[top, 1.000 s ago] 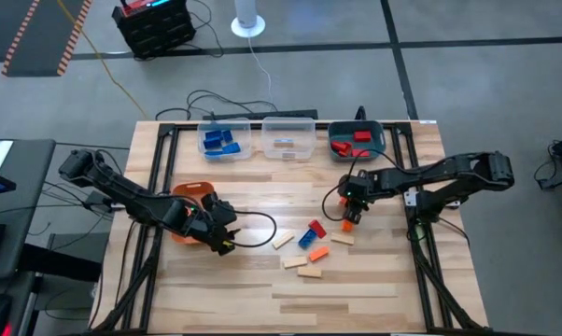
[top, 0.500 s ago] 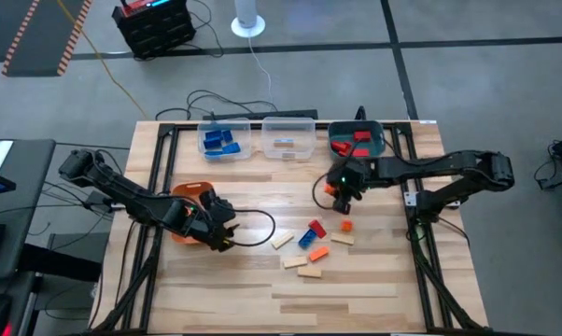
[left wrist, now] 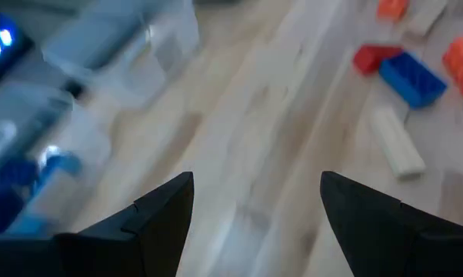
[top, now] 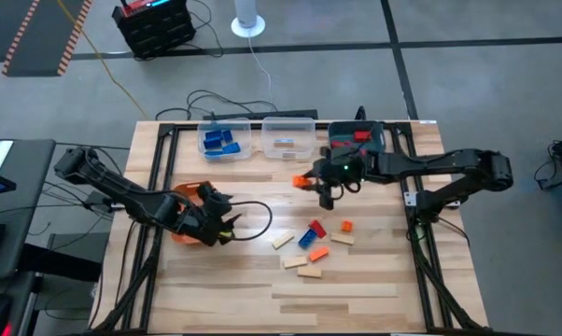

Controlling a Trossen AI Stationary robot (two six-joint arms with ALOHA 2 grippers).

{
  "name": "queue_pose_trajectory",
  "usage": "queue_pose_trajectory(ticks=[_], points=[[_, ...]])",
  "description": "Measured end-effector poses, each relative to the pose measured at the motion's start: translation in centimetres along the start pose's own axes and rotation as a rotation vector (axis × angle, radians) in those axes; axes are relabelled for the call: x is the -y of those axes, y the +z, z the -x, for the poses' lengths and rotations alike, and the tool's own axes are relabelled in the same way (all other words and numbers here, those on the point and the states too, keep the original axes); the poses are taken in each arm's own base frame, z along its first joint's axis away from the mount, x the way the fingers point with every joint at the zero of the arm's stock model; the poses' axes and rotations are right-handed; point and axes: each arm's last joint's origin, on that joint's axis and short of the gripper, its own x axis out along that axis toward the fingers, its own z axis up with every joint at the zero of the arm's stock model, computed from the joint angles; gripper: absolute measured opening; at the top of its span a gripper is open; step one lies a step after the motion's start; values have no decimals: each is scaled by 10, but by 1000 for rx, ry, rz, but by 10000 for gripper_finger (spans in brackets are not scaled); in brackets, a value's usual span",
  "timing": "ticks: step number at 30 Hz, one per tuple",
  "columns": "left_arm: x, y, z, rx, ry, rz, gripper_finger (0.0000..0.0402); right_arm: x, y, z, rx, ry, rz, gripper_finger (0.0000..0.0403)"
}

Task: Sort blocks
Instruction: Put the orange game piece into the orange bin

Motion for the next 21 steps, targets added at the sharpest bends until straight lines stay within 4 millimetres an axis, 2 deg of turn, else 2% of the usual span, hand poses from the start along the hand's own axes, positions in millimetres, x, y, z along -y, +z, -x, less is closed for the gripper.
queue_pose_trajectory(ticks=[7,14,21], points=[[2,10,-25,194,-45,5,273,-13,12,-10,300,98,67,167],[-4,32,-31,344,-136,-13,259,-32,15,-26,352,193,100,167],[-10,39,-38,362,-228,-1,256,-44,27,-31,540,204,146,167]])
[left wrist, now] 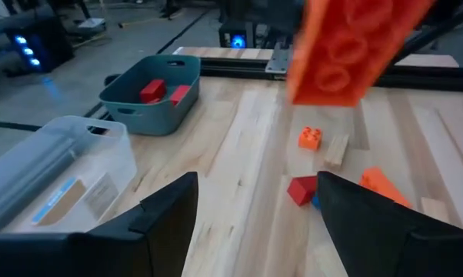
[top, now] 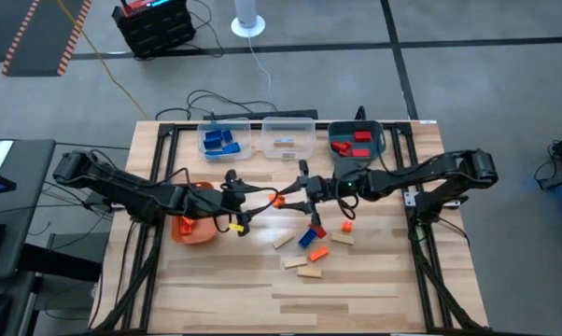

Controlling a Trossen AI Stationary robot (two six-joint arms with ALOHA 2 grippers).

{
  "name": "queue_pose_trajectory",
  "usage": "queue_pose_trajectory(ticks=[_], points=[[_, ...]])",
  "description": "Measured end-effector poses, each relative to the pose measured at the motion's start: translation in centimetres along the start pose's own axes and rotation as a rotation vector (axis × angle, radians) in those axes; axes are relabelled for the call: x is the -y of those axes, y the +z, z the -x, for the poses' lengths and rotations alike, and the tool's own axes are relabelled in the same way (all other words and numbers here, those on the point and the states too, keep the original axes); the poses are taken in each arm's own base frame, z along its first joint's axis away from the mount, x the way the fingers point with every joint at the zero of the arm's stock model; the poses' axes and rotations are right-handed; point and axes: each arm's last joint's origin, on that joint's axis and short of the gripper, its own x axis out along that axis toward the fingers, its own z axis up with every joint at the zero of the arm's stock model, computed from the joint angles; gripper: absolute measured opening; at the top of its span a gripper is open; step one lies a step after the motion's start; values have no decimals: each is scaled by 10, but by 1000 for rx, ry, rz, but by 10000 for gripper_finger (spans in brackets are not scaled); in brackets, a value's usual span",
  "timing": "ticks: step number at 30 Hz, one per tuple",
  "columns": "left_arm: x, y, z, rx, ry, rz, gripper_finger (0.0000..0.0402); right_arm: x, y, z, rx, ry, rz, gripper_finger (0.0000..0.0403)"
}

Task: Sort blocks
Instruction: Put the orange game piece into the orange bin

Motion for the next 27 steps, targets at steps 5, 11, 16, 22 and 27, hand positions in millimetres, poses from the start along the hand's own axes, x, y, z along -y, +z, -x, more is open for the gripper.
queue_pose_trajectory(ticks=[5,11,16,22,27], points=[[0,3,0,29,-5,-16,256,3,11,-3,60,-17,46,167],[7,7,-12,137,-16,-81,256,4,21,-2,157,-31,67,167],[12,12,-23,275,11,-128,256,3,21,-2,161,-29,63,167],[19,22,-34,330,27,-171,256,3,19,-2,140,-26,64,167],[20,30,-41,340,43,-169,251,3,17,-3,117,-25,84,167]])
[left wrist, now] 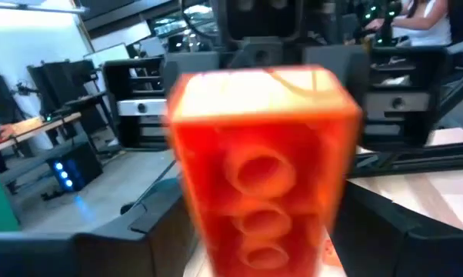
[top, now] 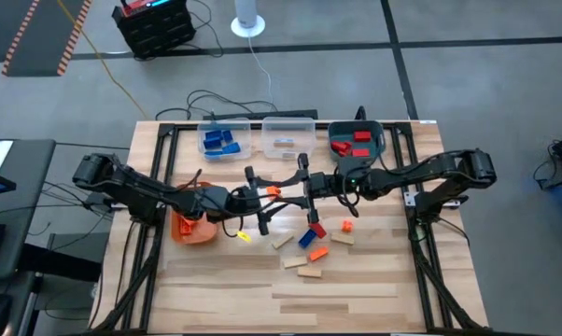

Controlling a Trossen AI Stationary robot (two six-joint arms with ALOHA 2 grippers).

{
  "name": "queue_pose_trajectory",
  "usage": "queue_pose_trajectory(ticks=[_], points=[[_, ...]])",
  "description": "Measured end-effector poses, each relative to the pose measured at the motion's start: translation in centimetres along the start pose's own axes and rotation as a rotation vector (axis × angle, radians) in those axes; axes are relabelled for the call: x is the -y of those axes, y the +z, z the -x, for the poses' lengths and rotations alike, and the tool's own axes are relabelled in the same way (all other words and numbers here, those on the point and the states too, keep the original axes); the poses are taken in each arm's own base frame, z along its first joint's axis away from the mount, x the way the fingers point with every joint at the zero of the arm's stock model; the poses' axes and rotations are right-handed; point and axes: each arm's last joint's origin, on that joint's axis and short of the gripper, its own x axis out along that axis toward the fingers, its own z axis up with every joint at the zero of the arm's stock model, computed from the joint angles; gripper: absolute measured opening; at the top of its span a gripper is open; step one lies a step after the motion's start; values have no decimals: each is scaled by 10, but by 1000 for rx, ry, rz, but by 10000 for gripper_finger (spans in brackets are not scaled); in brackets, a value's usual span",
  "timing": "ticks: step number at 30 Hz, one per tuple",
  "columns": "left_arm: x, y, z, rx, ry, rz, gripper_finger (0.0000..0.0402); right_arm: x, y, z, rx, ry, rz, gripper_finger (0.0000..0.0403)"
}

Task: Sort blocks
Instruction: Put the orange game piece into the orange bin

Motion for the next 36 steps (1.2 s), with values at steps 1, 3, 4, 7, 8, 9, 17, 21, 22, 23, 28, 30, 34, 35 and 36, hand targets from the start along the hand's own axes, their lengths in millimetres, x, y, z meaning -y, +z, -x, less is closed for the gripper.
queue_pose_trajectory(ticks=[1,3,4,7,8,9,17,21,22,23,28,30,34,35,36], points=[[-1,0,-1,-2,2,-1,244,0,0,0,-5,1,1,167],[-2,1,-1,0,10,4,219,0,-1,0,-13,2,-1,168],[-3,1,-2,0,14,8,200,0,-1,0,-18,3,-1,170],[-5,1,-2,-5,22,27,130,0,-2,0,-24,2,1,181],[-5,1,-2,-8,20,29,126,0,-2,0,-26,0,0,187],[-5,0,-2,-10,21,31,128,0,-2,0,-28,0,-2,194],[-13,14,23,-145,-3,91,128,2,21,34,-197,22,-35,253],[-23,12,63,-424,-51,224,128,0,34,65,-340,16,-74,255],[-27,8,76,-520,-49,268,128,-1,34,72,-389,8,-96,255],[-29,4,89,-619,-36,308,128,-2,33,77,-430,-4,-119,255],[-35,-22,149,-1032,155,412,128,-9,15,95,-563,-101,-179,255],[-37,-30,165,-1125,228,447,128,-12,5,98,-597,-136,-201,255],[-36,-45,179,-1217,318,493,146,-15,-9,102,-685,-146,-248,255],[-36,-47,180,-1228,322,493,163,-16,-11,102,-705,-147,-257,255],[-36,-49,180,-1237,323,491,184,-17,-14,102,-730,-148,-265,255]])
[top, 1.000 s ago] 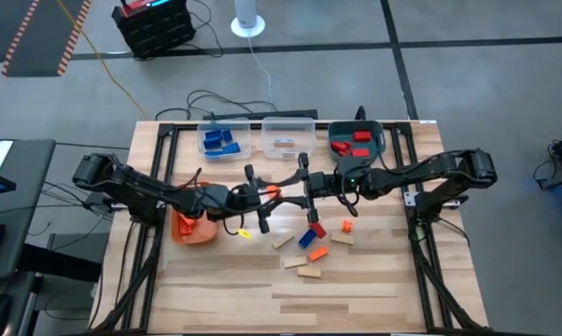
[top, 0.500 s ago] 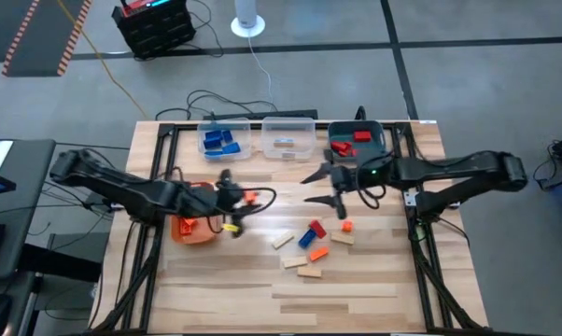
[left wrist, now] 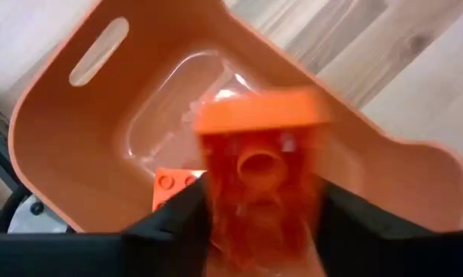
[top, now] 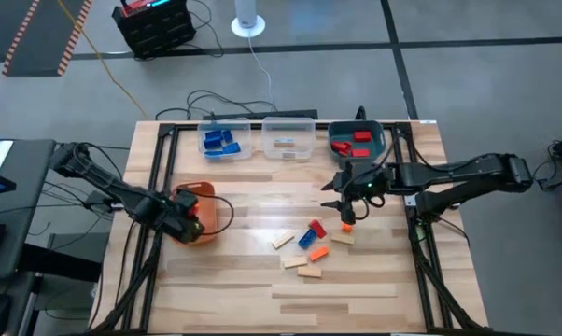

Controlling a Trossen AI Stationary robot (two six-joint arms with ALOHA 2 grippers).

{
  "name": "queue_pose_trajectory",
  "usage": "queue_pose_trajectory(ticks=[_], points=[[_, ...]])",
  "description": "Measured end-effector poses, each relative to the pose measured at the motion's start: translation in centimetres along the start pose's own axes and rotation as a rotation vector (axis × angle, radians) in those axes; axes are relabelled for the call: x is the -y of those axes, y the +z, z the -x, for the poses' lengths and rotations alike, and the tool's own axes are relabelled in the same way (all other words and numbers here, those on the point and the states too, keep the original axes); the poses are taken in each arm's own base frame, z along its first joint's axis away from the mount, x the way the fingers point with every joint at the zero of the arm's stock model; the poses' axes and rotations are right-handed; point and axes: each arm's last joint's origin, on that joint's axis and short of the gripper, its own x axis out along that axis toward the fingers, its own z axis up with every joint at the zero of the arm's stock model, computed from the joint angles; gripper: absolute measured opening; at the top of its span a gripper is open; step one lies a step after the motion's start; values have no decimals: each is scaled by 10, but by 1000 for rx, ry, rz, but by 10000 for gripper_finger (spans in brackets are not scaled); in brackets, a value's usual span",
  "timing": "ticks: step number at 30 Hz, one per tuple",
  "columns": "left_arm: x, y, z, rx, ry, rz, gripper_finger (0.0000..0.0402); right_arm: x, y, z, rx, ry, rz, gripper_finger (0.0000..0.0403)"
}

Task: Sort blocks
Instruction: Put the orange game piece into the orange bin, then put the light brown block into the right transparent bin

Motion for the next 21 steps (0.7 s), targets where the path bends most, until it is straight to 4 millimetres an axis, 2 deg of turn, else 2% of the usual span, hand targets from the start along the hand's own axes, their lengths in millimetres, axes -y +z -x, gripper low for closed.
queue_pose_trajectory(ticks=[4,6,9,12,17,21], points=[[-1,4,0,-15,3,7,259,-4,-5,-5,-55,9,-17,255],[0,8,3,-13,-7,9,282,-8,-9,-4,-89,23,-11,255],[4,16,10,24,-44,1,292,-19,-12,-3,-113,58,18,255],[13,28,17,162,-104,-27,291,-33,-10,-12,-82,107,74,255],[26,48,18,368,-151,-77,285,-61,-10,-53,-2,182,220,255],[29,57,17,449,-135,-71,285,-71,-13,-93,-64,190,303,255]])
